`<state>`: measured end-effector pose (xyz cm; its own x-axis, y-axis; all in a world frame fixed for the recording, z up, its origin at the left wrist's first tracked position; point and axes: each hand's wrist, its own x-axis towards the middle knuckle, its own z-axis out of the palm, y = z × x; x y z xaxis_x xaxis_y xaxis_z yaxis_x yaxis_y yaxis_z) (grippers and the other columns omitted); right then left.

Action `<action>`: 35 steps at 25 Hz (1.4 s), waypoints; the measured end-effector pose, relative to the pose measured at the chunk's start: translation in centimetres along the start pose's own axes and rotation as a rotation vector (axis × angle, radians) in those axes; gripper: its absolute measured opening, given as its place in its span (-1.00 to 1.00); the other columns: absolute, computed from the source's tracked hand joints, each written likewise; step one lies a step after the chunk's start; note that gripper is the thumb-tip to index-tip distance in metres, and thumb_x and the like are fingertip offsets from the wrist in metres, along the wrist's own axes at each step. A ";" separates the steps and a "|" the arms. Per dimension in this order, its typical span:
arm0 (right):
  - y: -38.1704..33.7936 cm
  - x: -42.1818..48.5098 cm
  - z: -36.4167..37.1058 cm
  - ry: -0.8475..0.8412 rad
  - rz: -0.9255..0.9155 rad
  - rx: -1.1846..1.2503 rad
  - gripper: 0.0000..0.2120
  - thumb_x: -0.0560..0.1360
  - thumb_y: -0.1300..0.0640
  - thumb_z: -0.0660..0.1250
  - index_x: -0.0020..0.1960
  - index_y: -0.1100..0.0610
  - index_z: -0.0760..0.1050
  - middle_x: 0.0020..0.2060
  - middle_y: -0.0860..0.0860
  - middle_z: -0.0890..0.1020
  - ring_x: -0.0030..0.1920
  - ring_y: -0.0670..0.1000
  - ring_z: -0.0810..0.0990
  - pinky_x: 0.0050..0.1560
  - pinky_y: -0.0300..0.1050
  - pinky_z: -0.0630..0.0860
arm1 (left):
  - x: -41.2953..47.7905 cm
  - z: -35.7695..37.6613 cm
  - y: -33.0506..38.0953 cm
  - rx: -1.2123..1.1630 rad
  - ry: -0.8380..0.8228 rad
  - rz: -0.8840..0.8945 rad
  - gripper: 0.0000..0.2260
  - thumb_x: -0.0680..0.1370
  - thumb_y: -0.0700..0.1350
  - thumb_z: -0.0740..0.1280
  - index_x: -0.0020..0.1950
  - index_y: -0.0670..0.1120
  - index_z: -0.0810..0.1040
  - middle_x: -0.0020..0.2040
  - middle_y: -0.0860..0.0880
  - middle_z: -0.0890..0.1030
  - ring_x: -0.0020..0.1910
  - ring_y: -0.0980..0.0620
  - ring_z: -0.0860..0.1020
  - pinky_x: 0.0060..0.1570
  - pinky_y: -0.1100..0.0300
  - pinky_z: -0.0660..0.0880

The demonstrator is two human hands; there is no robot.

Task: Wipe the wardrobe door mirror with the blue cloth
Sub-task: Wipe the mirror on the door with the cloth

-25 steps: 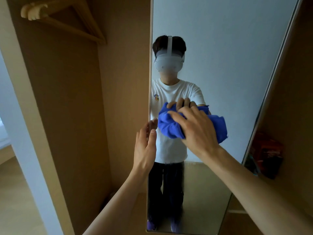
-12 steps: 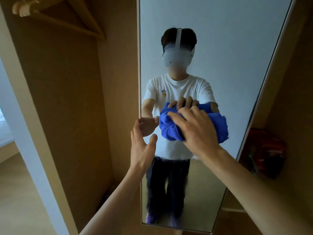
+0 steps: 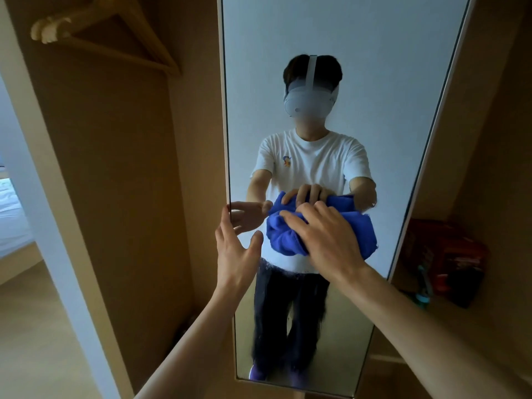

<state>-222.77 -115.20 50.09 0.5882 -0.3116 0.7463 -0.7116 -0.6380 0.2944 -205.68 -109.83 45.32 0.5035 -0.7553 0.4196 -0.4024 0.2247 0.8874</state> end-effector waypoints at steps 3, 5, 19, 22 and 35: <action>2.3 1.9 -2.2 0.070 0.018 -0.034 -0.62 0.48 0.27 0.37 0.29 0.12 0.55 -0.05 0.14 0.59 -0.08 0.20 0.51 -0.09 0.10 0.43 | -0.1 0.5 0.4 0.034 0.024 -0.008 -0.26 0.61 -0.08 0.34 0.65 0.08 -0.03 0.48 -0.01 0.27 0.34 0.11 0.41 0.28 0.08 0.38; 4.1 3.6 -3.8 0.115 0.024 -0.071 -0.61 0.50 0.28 0.37 0.32 0.14 0.53 0.00 0.16 0.59 -0.03 0.23 0.52 -0.01 0.13 0.43 | 0.1 0.8 0.5 0.062 0.049 -0.022 -0.26 0.61 -0.05 0.34 0.65 0.06 -0.04 0.49 -0.03 0.26 0.30 0.14 0.34 0.24 0.12 0.33; 5.4 -2.9 -1.3 0.034 -0.045 -0.067 -0.61 0.45 0.27 0.38 0.27 0.10 0.55 -0.01 0.07 0.60 -0.09 0.15 0.49 -0.15 0.05 0.35 | -0.5 2.1 -0.7 0.187 0.151 -0.010 -0.25 0.61 -0.01 0.33 0.66 0.08 -0.07 0.58 -0.03 0.20 0.27 0.14 0.36 0.13 0.07 0.44; 4.6 -5.6 0.0 -0.044 -0.050 -0.029 -0.60 0.45 0.27 0.42 0.28 0.08 0.55 0.03 0.05 0.62 -0.09 0.13 0.50 -0.13 0.03 0.41 | -0.6 2.1 -0.7 0.192 0.153 -0.007 -0.25 0.62 -0.02 0.34 0.66 0.09 -0.07 0.59 -0.03 0.19 0.25 0.18 0.31 0.12 0.11 0.41; 11.4 0.2 -7.0 0.128 0.086 -0.132 -0.65 0.54 0.22 0.33 0.32 0.11 0.52 0.01 0.13 0.58 -0.06 0.20 0.51 -0.05 0.12 0.41 | -1.1 2.4 -1.0 0.211 0.182 -0.021 -0.25 0.61 -0.05 0.34 0.65 0.09 -0.06 0.62 -0.04 0.16 0.47 -0.10 0.37 0.23 -0.13 0.53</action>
<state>-233.44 -117.62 57.77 0.4755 -0.2630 0.8395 -0.8061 -0.5124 0.2961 -207.66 -110.71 43.48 0.6345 -0.6312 0.4460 -0.5315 0.0626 0.8447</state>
